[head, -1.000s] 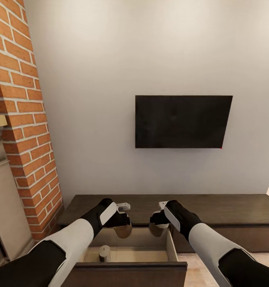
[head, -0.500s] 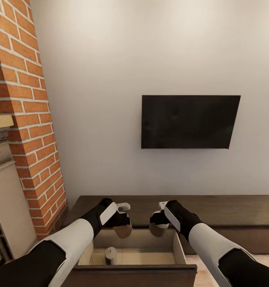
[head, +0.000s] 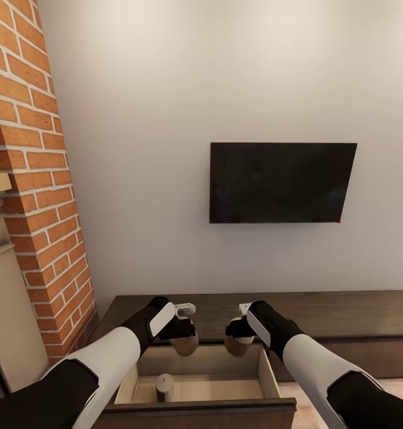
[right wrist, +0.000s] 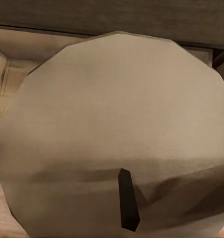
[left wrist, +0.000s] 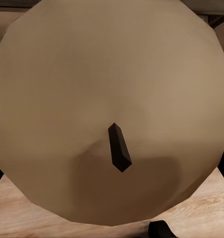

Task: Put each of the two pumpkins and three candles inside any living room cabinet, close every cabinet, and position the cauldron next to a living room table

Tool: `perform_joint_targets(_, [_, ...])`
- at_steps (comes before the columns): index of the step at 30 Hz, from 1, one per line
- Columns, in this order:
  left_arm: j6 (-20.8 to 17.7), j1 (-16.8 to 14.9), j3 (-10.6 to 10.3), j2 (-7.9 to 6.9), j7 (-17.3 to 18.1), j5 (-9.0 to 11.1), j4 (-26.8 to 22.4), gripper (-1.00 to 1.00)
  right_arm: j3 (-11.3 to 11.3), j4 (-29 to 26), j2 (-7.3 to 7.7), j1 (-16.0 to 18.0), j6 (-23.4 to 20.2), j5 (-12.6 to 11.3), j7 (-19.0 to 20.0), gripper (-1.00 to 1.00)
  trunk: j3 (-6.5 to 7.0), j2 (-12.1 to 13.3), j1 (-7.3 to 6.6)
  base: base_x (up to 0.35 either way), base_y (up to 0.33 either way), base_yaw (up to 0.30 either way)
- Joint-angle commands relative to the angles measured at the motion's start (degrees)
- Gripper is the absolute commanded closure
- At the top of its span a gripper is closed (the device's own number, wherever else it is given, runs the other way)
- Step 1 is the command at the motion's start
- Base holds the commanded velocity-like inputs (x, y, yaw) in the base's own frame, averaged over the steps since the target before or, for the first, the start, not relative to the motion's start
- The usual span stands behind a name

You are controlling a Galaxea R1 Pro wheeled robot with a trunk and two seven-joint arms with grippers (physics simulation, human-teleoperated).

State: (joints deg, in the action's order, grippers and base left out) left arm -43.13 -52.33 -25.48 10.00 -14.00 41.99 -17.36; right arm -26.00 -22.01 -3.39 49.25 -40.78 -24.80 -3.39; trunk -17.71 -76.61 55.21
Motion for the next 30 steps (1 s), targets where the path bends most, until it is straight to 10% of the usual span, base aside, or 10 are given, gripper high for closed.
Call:
perform_joint_targets(1, [-0.1,0.0,-0.3,0.0,0.0,0.6,0.0,1.0,-0.4,0.0,0.05,0.1,-0.2,-0.6,-0.4,1.0,-0.07,0.0,0.0,0.0,0.0,-0.002])
perform_joint_targets(30, [-0.1,0.0,-0.5,0.0,0.9,0.5,0.0,1.0,-0.4,0.2,-0.22,0.1,-0.2,-0.6,-0.5,1.0,-5.44,-9.3,5.05,0.0,0.0,0.016])
